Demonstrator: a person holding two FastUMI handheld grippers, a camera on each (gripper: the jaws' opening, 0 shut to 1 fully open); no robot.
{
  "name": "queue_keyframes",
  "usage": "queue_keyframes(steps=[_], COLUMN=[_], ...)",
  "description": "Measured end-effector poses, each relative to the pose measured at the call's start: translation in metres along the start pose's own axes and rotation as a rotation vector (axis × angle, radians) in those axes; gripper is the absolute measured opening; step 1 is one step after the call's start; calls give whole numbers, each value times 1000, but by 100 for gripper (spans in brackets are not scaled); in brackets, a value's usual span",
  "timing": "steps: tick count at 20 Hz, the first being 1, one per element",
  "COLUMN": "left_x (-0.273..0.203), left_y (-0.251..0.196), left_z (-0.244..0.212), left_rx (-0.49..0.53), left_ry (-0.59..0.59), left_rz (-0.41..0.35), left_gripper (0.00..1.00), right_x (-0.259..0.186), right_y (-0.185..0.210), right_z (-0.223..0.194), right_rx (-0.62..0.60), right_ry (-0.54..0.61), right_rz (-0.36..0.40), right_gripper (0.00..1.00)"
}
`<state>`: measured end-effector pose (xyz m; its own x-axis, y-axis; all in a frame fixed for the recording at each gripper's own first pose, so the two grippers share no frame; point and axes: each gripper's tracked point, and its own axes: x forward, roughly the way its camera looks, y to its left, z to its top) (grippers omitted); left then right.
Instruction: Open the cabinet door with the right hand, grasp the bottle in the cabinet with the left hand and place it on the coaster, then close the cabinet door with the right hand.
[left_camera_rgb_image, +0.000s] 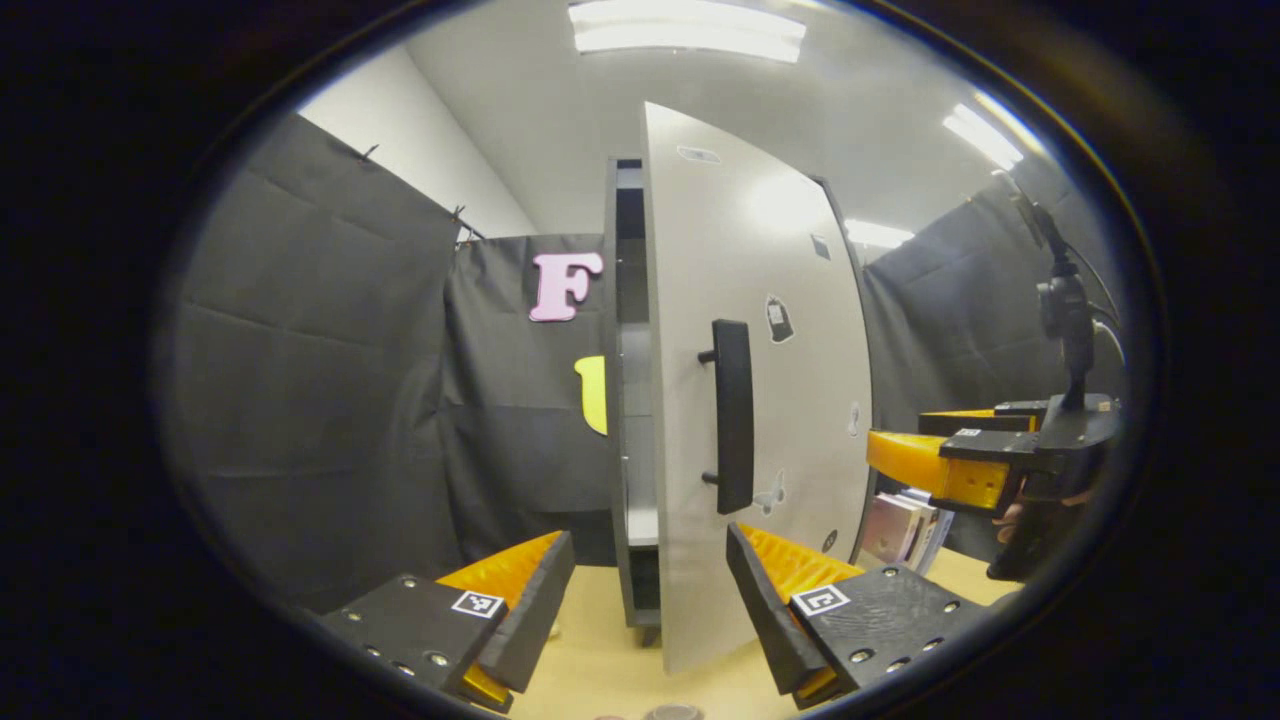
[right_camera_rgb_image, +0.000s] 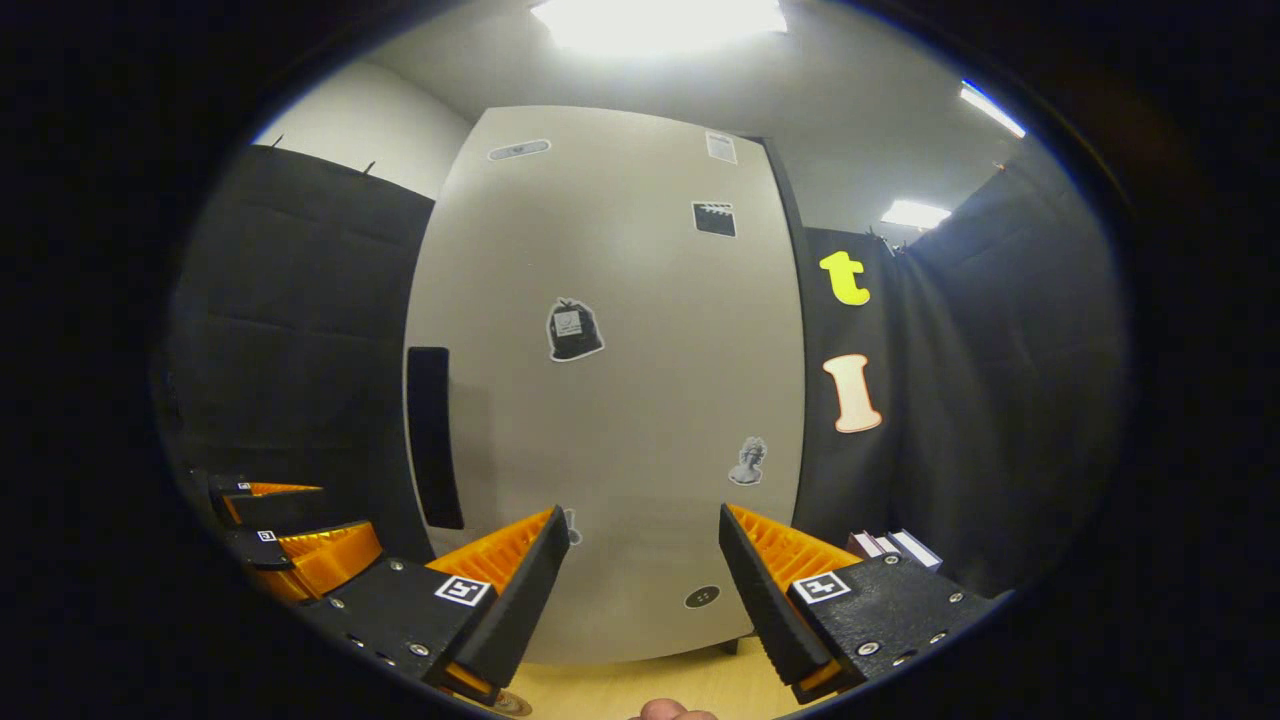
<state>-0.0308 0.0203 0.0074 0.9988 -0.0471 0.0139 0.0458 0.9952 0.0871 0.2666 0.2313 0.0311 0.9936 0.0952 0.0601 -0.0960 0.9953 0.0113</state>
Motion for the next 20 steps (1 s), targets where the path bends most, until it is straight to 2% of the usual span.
queue_keyframes(steps=[5,9,15,20], left_x=[30,40,72,80], left_y=[-33,-35,-21,-35], left_z=[-6,-5,-8,-4], left_rx=[1,9,16,-1], left_ry=[33,14,11,10], left_rz=[5,40,124,126], left_gripper=[88,88,88,88], right_x=[33,52,59,52], right_y=[-10,-9,6,6], right_z=[-16,-21,-28,-21], right_rx=[21,22,45,40], right_ry=[50,21,17,7], right_rz=[-24,-2,22,38], right_gripper=[94,94,94,93])
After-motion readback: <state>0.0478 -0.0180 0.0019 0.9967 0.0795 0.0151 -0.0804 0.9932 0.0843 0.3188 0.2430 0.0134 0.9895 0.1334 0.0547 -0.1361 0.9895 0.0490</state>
